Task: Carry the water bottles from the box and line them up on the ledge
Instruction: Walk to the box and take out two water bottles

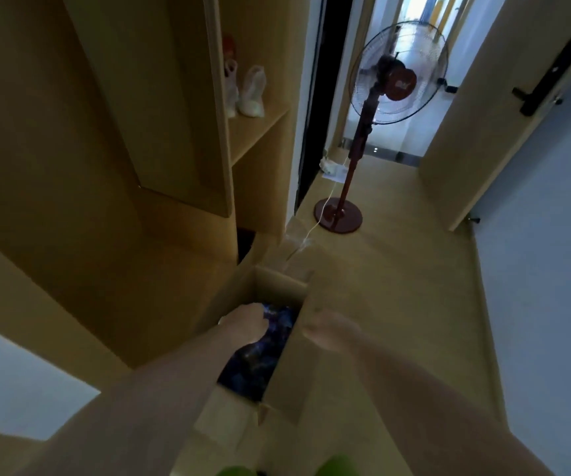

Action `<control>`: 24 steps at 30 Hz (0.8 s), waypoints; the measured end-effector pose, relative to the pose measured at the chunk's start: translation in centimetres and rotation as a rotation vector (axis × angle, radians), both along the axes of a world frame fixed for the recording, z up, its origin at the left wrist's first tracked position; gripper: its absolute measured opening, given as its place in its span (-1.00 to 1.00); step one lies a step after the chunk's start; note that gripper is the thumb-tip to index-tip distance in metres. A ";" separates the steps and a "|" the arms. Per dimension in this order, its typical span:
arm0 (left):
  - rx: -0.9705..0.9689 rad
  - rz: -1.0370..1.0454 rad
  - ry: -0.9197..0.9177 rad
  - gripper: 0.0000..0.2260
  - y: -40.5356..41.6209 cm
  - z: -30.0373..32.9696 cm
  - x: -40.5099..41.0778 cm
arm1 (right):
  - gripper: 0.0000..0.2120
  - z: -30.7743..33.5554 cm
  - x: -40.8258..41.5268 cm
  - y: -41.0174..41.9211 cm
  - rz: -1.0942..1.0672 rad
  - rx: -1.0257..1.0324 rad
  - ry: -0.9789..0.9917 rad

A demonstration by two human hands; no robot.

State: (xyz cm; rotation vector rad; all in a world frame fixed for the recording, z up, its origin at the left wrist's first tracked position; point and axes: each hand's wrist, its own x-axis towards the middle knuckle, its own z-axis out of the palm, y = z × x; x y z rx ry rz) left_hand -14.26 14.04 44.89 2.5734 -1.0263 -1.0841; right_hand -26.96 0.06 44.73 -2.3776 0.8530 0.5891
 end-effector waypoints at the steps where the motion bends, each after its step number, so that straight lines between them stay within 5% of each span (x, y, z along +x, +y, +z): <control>1: 0.002 0.030 0.005 -0.73 -0.2 -0.7 1.0 | -0.67 -0.9 1.0 -0.9 0.012 0.012 0.014; 15: 0.091 0.749 0.197 -0.64 -5.6 -6.9 8.5 | -0.62 -7.2 20.2 -12.4 0.627 0.077 0.227; 24: -0.001 1.168 0.345 -0.71 -13.0 -8.7 10.2 | -0.58 -11.3 25.9 -16.3 0.844 0.089 0.286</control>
